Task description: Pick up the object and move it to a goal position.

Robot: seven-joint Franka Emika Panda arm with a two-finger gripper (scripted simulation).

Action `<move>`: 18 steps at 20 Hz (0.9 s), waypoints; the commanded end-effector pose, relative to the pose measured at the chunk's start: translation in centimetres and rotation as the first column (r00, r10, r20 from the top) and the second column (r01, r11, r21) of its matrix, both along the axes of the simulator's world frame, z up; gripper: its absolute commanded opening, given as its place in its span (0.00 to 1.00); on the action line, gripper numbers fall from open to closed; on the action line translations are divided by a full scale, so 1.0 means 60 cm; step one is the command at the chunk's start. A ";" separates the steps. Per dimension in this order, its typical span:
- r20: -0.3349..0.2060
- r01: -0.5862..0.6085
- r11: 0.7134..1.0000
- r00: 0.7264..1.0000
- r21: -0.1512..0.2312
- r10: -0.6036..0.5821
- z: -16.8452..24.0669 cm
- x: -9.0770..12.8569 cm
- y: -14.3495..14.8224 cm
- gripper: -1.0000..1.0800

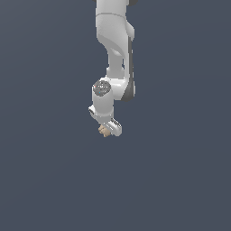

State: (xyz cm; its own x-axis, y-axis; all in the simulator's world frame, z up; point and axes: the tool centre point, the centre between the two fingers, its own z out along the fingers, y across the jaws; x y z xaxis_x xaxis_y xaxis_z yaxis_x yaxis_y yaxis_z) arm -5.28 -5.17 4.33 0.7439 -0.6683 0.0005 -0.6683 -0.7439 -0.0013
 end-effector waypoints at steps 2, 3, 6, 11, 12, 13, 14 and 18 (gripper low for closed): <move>0.000 0.000 1.000 1.000 0.000 0.000 0.006 0.000 -0.002 0.00; 0.000 0.000 1.000 1.000 0.000 0.000 0.010 0.000 -0.003 0.00; 0.000 0.000 1.000 1.000 0.000 0.000 0.028 -0.001 -0.009 0.00; 0.000 0.000 1.000 1.000 0.000 0.000 0.076 -0.004 -0.024 0.00; 0.000 0.000 1.000 1.000 0.000 0.000 0.088 -0.004 -0.028 0.00; 0.000 0.001 1.000 1.000 0.001 -0.001 0.101 -0.005 -0.032 0.00; 0.000 0.001 1.000 1.000 0.001 -0.001 0.115 -0.006 -0.037 0.00; 0.000 0.002 1.000 1.000 0.001 -0.002 0.180 -0.008 -0.057 0.00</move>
State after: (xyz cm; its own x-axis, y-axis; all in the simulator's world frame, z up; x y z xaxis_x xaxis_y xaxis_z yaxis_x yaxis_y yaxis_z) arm -5.70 -8.10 13.58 0.7432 -0.6690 -0.0004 -0.6690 -0.7432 -0.0013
